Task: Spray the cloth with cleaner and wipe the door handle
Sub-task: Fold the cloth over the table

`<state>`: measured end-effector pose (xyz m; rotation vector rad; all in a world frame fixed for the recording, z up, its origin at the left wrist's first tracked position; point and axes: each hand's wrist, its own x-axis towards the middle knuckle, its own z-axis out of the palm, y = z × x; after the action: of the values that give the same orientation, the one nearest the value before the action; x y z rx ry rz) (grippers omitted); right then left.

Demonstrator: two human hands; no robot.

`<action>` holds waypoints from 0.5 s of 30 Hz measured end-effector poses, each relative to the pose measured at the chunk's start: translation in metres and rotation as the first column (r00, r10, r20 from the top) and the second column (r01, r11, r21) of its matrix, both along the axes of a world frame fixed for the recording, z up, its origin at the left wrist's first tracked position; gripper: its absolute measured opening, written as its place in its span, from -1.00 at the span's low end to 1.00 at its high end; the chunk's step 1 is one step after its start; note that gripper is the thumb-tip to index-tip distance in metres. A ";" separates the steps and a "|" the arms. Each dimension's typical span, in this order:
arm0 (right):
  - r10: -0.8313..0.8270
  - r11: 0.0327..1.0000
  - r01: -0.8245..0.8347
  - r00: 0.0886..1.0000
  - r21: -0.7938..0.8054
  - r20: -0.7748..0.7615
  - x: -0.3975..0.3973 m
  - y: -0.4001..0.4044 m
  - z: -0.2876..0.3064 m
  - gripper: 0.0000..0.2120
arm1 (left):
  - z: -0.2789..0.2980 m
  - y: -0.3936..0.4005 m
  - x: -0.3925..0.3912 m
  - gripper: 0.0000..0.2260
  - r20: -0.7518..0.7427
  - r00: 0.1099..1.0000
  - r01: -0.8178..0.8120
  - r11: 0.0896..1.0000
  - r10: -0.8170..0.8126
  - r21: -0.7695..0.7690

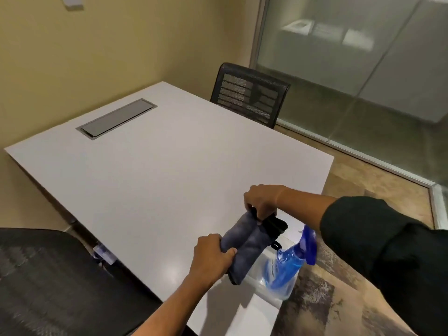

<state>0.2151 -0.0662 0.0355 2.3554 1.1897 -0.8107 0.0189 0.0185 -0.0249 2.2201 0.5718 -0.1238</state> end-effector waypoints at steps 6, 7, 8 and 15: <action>0.099 0.985 -0.094 0.995 -0.146 0.023 -0.002 0.017 -0.018 -0.67 | -0.017 -0.013 0.012 -0.77 -0.113 0.993 -0.035 0.998 0.040 0.049; 0.117 0.981 -0.112 0.993 -0.160 0.028 -0.003 0.018 -0.021 -0.68 | -0.018 -0.015 0.014 -0.75 -0.123 0.992 -0.034 0.997 0.041 0.063; 0.129 0.979 -0.122 0.991 -0.166 0.033 -0.003 0.018 -0.025 -0.67 | -0.019 -0.017 0.015 -0.74 -0.119 0.992 -0.034 0.996 0.043 0.078; 0.189 0.967 -0.178 0.981 -0.181 0.045 -0.001 0.023 -0.055 -0.58 | -0.025 -0.028 0.028 -0.74 -0.115 0.990 -0.074 0.996 0.081 0.057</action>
<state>0.2139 -0.0435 -0.0190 2.0785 1.2353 -0.7427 0.0474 -0.0097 -0.0499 2.2488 0.7324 -0.2019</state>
